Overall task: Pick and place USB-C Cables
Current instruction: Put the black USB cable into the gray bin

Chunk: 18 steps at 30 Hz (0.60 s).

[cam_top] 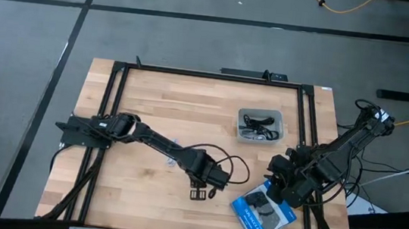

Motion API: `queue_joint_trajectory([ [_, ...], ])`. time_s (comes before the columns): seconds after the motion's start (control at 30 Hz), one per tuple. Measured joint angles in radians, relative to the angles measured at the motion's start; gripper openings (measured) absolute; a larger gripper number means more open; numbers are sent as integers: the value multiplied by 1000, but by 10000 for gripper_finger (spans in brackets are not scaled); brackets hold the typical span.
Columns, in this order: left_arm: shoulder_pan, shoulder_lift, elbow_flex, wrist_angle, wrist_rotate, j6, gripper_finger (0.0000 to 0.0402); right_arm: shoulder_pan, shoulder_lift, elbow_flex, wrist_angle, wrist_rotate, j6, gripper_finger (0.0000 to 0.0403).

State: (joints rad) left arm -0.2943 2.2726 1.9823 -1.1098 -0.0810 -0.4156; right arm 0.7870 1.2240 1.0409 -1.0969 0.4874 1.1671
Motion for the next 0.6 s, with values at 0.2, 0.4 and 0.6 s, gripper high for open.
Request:
queue_joint_trajectory([
  [0.2, 9, 0, 0, -3, -30, -1, 127, 0, 0, 0, 0, 0, 0, 129],
  [0.4, 23, 0, 0, -3, -59, -45, 128, 0, 0, 0, 0, 0, -1, 129],
  [0.6, 24, 0, 0, -3, -66, -45, 128, 0, 0, 0, 0, 0, -1, 129],
])
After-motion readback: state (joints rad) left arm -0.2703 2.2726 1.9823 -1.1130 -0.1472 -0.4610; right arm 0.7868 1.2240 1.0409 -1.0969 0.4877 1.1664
